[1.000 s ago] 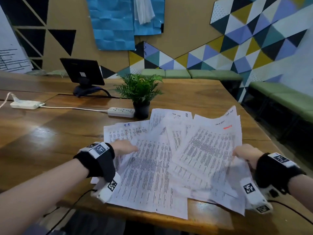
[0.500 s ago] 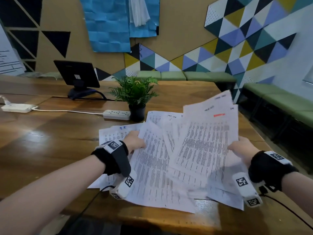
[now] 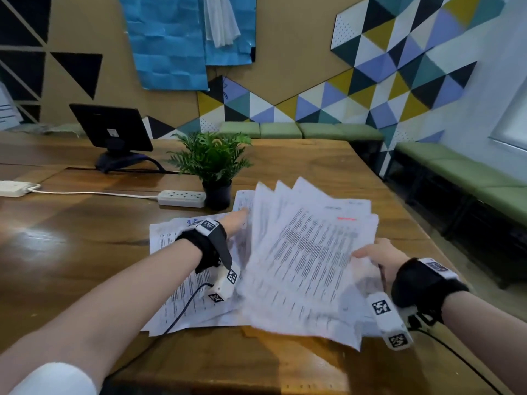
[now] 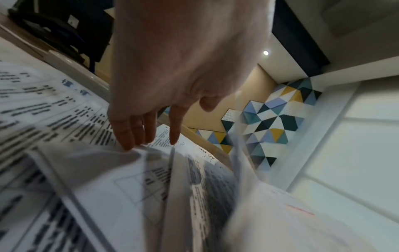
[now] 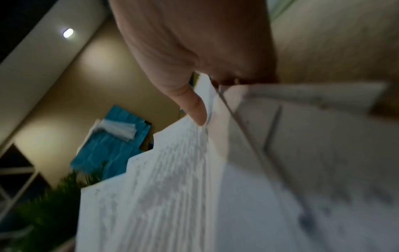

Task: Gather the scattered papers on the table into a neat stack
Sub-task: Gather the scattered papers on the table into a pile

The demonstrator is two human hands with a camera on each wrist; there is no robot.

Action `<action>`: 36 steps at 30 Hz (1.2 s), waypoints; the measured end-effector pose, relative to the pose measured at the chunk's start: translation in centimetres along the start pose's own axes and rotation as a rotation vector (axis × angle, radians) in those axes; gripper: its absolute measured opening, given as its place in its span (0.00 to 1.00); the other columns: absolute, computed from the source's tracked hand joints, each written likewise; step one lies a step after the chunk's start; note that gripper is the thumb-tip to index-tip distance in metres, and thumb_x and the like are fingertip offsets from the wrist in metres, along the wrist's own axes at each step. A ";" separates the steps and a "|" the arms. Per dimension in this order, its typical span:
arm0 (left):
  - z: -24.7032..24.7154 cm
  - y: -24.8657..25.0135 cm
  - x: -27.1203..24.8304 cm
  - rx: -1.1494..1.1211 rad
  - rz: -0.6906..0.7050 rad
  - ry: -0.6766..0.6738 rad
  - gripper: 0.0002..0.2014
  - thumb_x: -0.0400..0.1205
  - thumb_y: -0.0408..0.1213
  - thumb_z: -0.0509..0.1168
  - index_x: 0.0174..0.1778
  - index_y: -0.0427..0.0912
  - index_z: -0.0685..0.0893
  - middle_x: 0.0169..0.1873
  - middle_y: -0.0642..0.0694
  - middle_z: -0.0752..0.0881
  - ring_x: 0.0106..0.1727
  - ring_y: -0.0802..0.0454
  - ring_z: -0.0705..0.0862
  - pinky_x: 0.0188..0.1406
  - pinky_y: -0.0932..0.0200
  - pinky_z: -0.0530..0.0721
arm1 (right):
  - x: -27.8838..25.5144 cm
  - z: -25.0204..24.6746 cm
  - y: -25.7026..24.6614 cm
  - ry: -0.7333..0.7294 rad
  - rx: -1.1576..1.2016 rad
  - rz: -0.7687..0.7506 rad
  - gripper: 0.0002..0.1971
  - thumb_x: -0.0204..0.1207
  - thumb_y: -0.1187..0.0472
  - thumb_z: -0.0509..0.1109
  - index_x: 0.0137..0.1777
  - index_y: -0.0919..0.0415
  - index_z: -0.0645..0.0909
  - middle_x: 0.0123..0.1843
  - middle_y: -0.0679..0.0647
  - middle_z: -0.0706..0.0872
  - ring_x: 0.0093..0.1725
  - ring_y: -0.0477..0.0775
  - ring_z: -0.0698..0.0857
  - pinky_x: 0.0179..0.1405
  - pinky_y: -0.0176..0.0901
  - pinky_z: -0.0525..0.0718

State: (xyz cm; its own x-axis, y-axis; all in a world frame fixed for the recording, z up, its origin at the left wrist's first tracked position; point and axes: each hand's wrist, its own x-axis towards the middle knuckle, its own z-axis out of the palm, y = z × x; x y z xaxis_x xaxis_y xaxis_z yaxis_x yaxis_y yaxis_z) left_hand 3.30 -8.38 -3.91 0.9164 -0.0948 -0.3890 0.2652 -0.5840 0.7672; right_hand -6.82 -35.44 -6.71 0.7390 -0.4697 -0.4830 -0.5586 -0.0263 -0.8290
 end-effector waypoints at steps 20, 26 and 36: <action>2.3 0.1 0.0 0.040 -0.042 -0.097 0.07 0.77 0.32 0.70 0.45 0.30 0.85 0.33 0.33 0.85 0.35 0.41 0.85 0.39 0.54 0.82 | 0.8 3.6 -2.5 -0.008 -0.202 0.047 0.28 0.74 0.78 0.67 0.75 0.78 0.68 0.75 0.67 0.74 0.75 0.69 0.73 0.74 0.58 0.70; 1.4 -0.7 1.6 0.082 -0.054 0.018 0.12 0.71 0.29 0.67 0.50 0.34 0.78 0.56 0.35 0.78 0.55 0.38 0.79 0.49 0.55 0.76 | 0.5 5.4 -4.2 0.011 -0.238 -0.052 0.24 0.78 0.72 0.66 0.74 0.79 0.69 0.72 0.66 0.77 0.73 0.67 0.75 0.71 0.54 0.73; 1.7 -0.1 -0.3 -0.188 -0.096 0.073 0.43 0.78 0.23 0.66 0.84 0.35 0.46 0.79 0.32 0.64 0.76 0.35 0.70 0.72 0.47 0.73 | 0.1 5.9 -3.5 -0.018 -0.201 -0.040 0.38 0.73 0.75 0.71 0.80 0.74 0.56 0.78 0.68 0.68 0.75 0.67 0.72 0.69 0.55 0.73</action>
State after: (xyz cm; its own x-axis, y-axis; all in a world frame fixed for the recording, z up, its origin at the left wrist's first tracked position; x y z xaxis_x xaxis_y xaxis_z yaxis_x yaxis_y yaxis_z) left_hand 2.47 -9.63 -4.76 0.9019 0.0167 -0.4317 0.3969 -0.4265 0.8127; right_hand -2.54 -30.19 -5.51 0.7673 -0.4493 -0.4576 -0.5916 -0.2205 -0.7755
